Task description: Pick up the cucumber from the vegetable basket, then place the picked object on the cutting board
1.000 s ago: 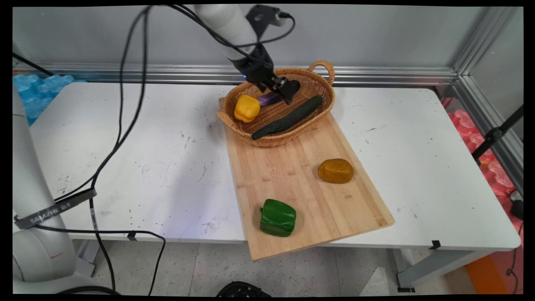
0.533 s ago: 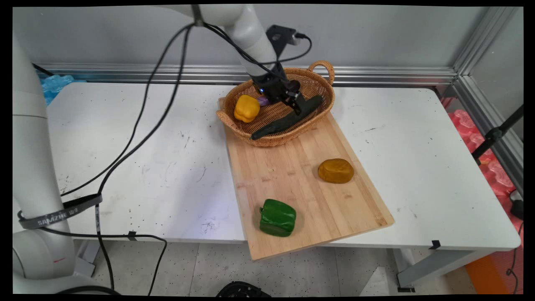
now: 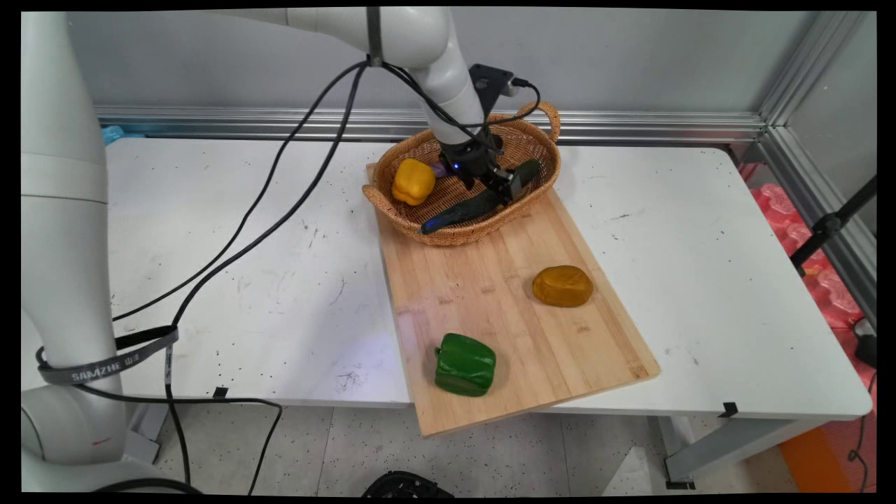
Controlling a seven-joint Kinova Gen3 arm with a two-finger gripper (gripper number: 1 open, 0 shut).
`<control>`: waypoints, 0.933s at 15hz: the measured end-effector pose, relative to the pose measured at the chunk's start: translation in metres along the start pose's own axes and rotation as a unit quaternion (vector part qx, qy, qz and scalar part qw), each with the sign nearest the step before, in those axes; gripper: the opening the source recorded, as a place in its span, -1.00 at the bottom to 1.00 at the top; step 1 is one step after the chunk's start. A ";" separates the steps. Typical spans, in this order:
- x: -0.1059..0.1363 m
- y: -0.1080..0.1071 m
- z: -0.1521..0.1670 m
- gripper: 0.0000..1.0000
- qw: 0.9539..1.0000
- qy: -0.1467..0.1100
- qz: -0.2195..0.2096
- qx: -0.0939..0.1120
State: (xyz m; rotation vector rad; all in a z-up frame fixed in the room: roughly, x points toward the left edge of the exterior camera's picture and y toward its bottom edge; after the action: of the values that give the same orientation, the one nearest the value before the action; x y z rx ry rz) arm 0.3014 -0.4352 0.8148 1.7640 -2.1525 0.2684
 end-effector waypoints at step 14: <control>0.003 0.002 -0.054 -1.00 0.999 0.013 0.039 0.016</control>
State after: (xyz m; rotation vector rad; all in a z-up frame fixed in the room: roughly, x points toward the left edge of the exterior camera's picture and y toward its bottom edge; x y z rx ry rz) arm 0.3069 -0.4181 0.8658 1.6865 -2.2121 0.3452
